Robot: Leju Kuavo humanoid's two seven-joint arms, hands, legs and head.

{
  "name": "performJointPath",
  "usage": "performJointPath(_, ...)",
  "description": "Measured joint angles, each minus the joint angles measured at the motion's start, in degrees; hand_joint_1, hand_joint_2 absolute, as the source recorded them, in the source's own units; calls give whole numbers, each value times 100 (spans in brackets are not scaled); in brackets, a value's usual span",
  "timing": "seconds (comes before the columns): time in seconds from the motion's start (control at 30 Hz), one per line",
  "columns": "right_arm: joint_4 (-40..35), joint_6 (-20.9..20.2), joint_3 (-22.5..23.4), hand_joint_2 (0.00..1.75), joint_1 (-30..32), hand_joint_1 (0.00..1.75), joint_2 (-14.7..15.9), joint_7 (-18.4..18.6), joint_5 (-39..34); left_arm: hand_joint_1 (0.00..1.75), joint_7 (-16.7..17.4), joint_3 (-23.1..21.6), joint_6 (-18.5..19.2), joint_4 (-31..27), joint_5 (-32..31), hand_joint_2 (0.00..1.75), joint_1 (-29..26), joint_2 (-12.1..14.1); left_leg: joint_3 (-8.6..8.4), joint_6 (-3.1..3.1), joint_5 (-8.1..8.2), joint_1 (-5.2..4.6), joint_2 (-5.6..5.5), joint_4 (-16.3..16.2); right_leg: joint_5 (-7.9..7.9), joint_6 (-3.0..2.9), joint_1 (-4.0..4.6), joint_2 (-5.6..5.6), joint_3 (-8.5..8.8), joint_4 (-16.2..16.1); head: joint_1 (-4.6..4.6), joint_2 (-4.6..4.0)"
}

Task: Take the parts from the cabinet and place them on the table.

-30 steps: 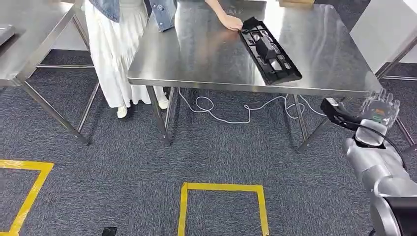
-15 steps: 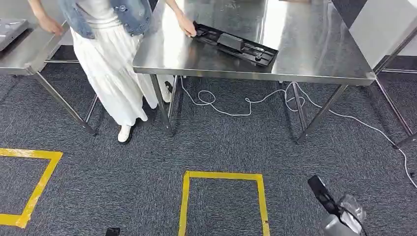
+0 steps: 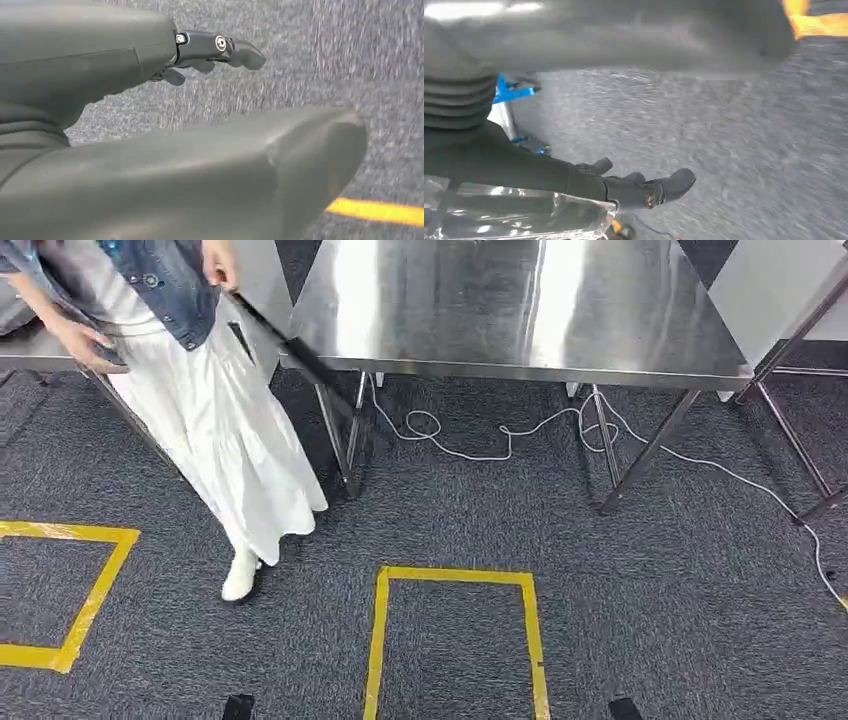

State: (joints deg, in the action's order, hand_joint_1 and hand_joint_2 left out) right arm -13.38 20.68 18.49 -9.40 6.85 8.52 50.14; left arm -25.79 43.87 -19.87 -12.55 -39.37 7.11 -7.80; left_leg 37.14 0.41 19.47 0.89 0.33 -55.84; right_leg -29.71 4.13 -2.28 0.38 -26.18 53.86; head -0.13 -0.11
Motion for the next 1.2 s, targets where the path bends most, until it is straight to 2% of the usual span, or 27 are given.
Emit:
performJointPath(0.03,26,-2,0,175,78,0,-51,35,57,0,2,2,0,0,-15,0,2,22,18,-5,-29,11,-11,-13,23,-31,-116,0,-14,15,0,0)
performJointPath(0.1,52,-20,0,175,221,0,-149,92,105,0,13,0,0,0,-26,0,-14,61,68,-84,-79,40,-30,-35,43,-66,-133,-20,-163,156,-15,0)
performJointPath(0.13,68,-48,0,175,278,0,-189,109,123,0,57,0,-26,4,-37,0,-16,59,127,-107,156,46,-23,-146,93,-160,-131,-40,-195,161,-28,0)
performJointPath(0.17,72,-92,0,175,327,0,-217,127,138,0,107,0,-72,4,-61,0,-13,57,217,-112,580,46,-16,-452,162,-228,-109,-41,-258,166,-59,0)
performJointPath(0.23,81,-171,0,175,409,0,-278,138,179,0,155,-2,-129,4,-96,0,12,51,470,-96,1266,37,-24,-1456,283,-317,-50,-46,-409,186,-78,0)
performJointPath(0.27,94,-208,0,175,451,0,-303,140,204,0,171,-2,-138,4,-111,0,19,48,550,-74,1461,36,-24,-1918,332,-350,-8,-49,-481,194,-81,0)
performJointPath(0.3,111,-230,0,175,485,0,-342,147,206,0,184,-2,-153,4,-133,0,19,48,509,-39,1515,30,-24,-2122,375,-373,32,-52,-551,208,-78,0)
performJointPath(0.33,116,-245,0,175,505,0,-357,153,206,0,199,-2,-162,4,-138,0,19,46,344,6,1443,20,-26,-2045,420,-392,67,-50,-614,215,-81,0)
performJointPath(0.4,127,-300,0,175,544,0,-399,162,208,0,208,-2,-171,4,-153,0,39,42,-315,154,1126,-34,-36,-1262,536,-413,141,-32,-747,219,-78,0)
performJointPath(0.47,127,-315,0,175,556,0,-491,164,210,0,214,-2,-175,-7,-155,0,94,51,-1133,314,1184,-152,-85,-294,651,-386,184,-6,-843,217,-76,0)
performJointPath(0.5,129,-315,0,175,572,0,-480,166,212,0,212,-4,-177,-7,-164,0,119,42,-1269,313,1234,-182,-66,15,706,-353,188,-6,-868,227,-96,0)
performJointPath(0.53,133,-315,0,175,575,0,-504,166,215,0,212,-7,-177,-4,-168,0,119,42,-1200,297,1178,-197,-55,-44,776,-303,186,-26,-874,203,-68,0)
performJointPath(0.6,146,-317,0,175,594,0,-512,171,217,0,219,-9,-177,0,-170,0,114,24,-1083,351,1033,-221,-42,18,925,-233,199,-18,-899,132,-74,0)
performJointPath(0.63,164,-341,0,175,588,0,-517,171,226,0,221,-7,-186,2,-170,0,121,20,-1045,378,906,-148,8,93,831,-239,203,-37,-953,200,-74,0)
performJointPath(0.7,164,-396,0,175,595,0,-517,171,285,0,229,-7,-179,0,-179,0,122,20,-839,458,739,-170,2,94,194,-362,189,-33,-1207,705,-30,0)
performJointPath(0.73,164,-409,0,175,600,0,-519,169,326,0,199,-7,-121,0,-179,0,104,22,-731,455,653,-177,8,93,-133,-395,172,-31,-1310,1157,-8,0)
performJointPath(0.77,166,-415,0,175,599,0,-534,169,346,0,159,-7,-59,0,-179,0,88,31,-614,446,563,-182,16,89,-338,-376,169,-33,-1387,1619,-15,0)
performJointPath(0.8,166,-418,0,175,599,0,-550,164,379,0,133,-7,-17,0,-177,0,73,42,-504,430,479,-182,30,85,-361,-315,158,-33,-1398,1933,-2,0)
performJointPath(0.83,166,-420,-2,175,597,0,-565,164,398,0,109,-7,9,0,-177,0,57,50,-387,417,391,-182,44,82,-226,-220,150,-33,-1310,2061,-8,0)
performJointPath(0.9,166,-437,-2,175,596,0,-580,164,398,0,76,-7,22,2,-177,0,36,66,-197,380,222,-180,50,60,196,-63,120,-35,-857,1686,-4,0)
performJointPath(0.93,166,-439,-2,175,585,0,-580,164,396,0,66,-7,30,0,-186,0,34,70,-74,350,121,-181,43,41,249,-68,105,-37,-414,1129,-4,0)
performJointPath(0.97,164,-453,-2,175,571,0,-587,164,396,0,63,-7,35,-4,-203,0,30,76,-10,310,52,-193,38,22,18,-158,110,-38,105,450,-6,0)
performJointPath(1.0,162,-463,-2,175,554,0,-585,164,394,0,83,-7,0,-4,-214,0,33,72,31,279,-6,-215,45,1,-195,-230,178,-35,484,-244,-2,0)
performJointPath(1.03,162,-483,-2,175,548,0,-597,164,396,0,148,-9,-58,-4,-232,0,46,66,27,249,-101,-210,52,45,-184,-275,175,-25,368,-192,-57,0)
performJointPath(1.1,164,-525,-2,175,563,0,-615,158,396,0,262,-9,-144,-2,-271,0,73,44,69,172,-229,-175,47,84,-108,-354,174,-34,273,-178,-52,0)
performJointPath(1.13,188,-538,-2,175,583,0,-637,158,398,0,288,-9,-171,0,-280,0,70,42,117,140,-226,-141,31,64,-20,-440,60,-59,226,-181,-59,0)
performJointPath(1.2,190,-551,-2,175,595,0,-637,158,403,0,328,-9,-184,2,-302,0,62,22,233,48,605,-88,7,-421,125,-564,98,-89,92,-177,-90,0)
